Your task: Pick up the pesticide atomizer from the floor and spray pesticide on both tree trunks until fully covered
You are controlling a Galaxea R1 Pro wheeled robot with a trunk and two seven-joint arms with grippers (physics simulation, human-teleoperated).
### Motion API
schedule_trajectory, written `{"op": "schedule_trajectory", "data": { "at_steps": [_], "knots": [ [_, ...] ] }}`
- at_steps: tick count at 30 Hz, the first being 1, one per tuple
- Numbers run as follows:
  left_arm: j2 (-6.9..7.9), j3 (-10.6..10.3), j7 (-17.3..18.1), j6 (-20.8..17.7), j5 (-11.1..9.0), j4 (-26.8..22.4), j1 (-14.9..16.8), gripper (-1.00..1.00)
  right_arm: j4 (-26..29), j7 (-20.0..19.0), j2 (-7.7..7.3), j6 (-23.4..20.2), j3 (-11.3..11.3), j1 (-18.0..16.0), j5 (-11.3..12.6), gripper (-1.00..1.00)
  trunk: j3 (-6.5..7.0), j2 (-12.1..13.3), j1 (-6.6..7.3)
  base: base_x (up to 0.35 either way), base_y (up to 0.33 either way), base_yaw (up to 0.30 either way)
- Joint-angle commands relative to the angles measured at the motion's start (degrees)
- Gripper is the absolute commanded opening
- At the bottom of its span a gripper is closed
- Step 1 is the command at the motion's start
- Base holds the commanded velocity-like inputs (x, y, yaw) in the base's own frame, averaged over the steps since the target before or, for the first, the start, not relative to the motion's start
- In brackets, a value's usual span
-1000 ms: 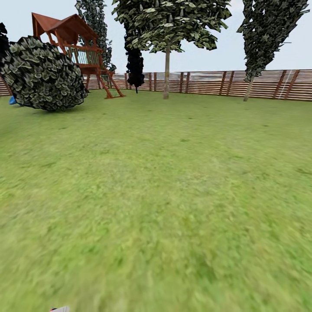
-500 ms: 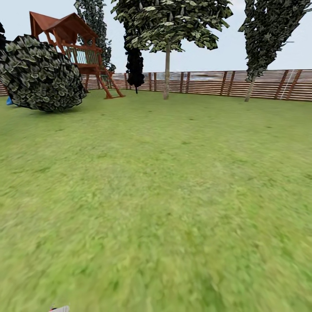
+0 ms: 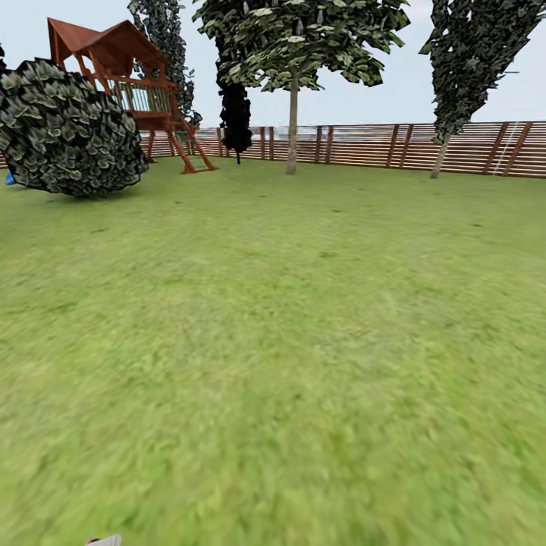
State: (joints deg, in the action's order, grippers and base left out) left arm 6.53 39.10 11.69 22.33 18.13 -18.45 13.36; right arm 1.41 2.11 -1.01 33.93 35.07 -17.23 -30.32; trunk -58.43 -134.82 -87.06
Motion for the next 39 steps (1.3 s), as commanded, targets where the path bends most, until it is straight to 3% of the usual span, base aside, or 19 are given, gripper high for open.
{"op": "schedule_trajectory", "data": {
  "at_steps": [1, 39],
  "knots": [
    [0.0, 0.01, 0.0, 0.0, -0.03, -0.01, 0.0, -1.0, 0.0, 0.0, -0.01, -0.01, 0.0, 0.0, 0.0, 1.0, 0.0, 0.0, 0.0, 0.341, 0.0, 0.0],
    [-0.03, -0.08, 0.0, 0.0, -0.03, 0.03, 0.0, -1.0, 0.0, 0.0, -0.03, 0.0, 0.0, 0.0, 0.0, 1.0, 0.0, 0.0, 0.0, 0.341, 0.0, 0.0]
  ]
}}
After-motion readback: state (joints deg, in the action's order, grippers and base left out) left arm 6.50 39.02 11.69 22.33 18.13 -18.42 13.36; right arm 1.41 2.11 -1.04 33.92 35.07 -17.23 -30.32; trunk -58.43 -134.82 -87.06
